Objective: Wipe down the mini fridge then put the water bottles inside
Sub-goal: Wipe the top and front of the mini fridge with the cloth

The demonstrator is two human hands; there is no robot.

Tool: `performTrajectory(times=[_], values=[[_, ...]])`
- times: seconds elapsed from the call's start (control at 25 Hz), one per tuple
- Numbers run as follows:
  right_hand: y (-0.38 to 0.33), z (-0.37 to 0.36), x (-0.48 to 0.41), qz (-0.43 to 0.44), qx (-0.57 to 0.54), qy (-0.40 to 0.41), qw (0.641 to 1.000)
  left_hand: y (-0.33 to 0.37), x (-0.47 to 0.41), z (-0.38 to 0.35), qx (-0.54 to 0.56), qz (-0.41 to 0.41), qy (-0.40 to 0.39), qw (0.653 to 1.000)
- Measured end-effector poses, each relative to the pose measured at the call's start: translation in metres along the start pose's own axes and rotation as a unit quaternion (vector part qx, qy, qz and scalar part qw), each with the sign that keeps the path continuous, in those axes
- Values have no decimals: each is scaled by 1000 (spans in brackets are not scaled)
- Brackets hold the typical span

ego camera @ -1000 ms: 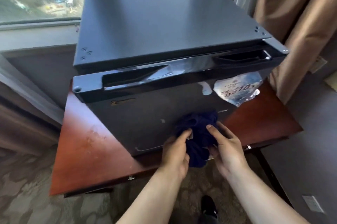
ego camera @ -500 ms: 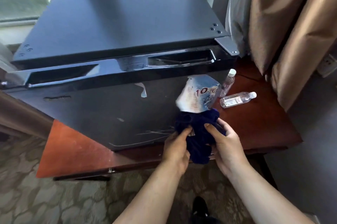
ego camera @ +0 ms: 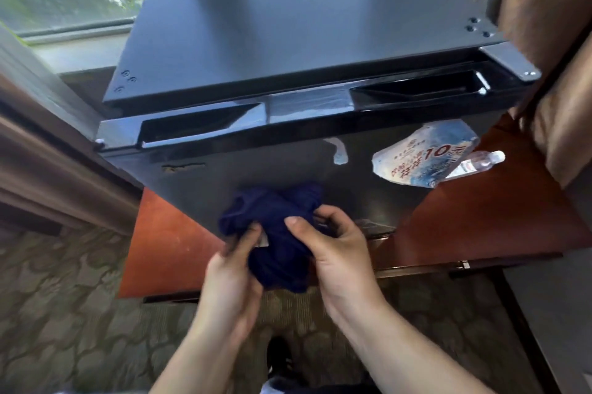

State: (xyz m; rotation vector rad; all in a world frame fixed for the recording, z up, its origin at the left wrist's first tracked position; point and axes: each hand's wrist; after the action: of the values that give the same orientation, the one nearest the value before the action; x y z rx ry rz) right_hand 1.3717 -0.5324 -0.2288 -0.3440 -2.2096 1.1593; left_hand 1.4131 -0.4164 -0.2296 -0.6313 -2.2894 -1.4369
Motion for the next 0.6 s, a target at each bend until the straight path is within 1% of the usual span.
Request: performTrajectory(times=[0.08, 0.16, 0.24, 0.28, 0.32, 0.36, 0.4, 0.44, 0.48, 0.52, 0.6], values=[[6, -30, 7, 30, 56, -45, 997, 31, 4, 26, -22, -28, 4, 999], [10, -46, 10, 39, 130, -89, 987, 48, 1, 51, -88, -18, -6, 996], [4, -39, 13, 30, 213, -167, 962, 48, -6, 64, -122, 13, -14, 992], [-2, -30, 15, 31, 258, -188, 947, 45, -9, 65, -111, 23, -12, 993], [-11, -19, 18, 52, 292, -177, 938, 40, -12, 64, -87, 26, -12, 996], [-23, -8, 21, 98, 315, -131, 935, 35, -15, 59, -57, 29, -11, 998], [-37, 2, 26, 155, 319, -64, 933, 30, -16, 52, -32, 32, -5, 999], [-51, 12, 32, 214, 315, -3, 924, 25, -18, 44, -20, 38, 3, 999], [-65, 20, 37, 267, 315, 37, 910, 19, -19, 36, -15, 40, 5, 999], [-77, 25, 39, 307, 323, 47, 894, 12, -19, 27, -17, 43, 1, 999], [-91, 32, 33, 341, 357, 16, 870, 2, -16, 6, -15, 52, -11, 998]])
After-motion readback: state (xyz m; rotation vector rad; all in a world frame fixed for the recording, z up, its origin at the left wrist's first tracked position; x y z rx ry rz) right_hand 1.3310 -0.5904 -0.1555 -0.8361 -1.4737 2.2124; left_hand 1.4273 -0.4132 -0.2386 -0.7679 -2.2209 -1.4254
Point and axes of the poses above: each hand's wrist, its own x-axis away from the middle knuckle, its own z-axis out of the back of the hand, y = z × x
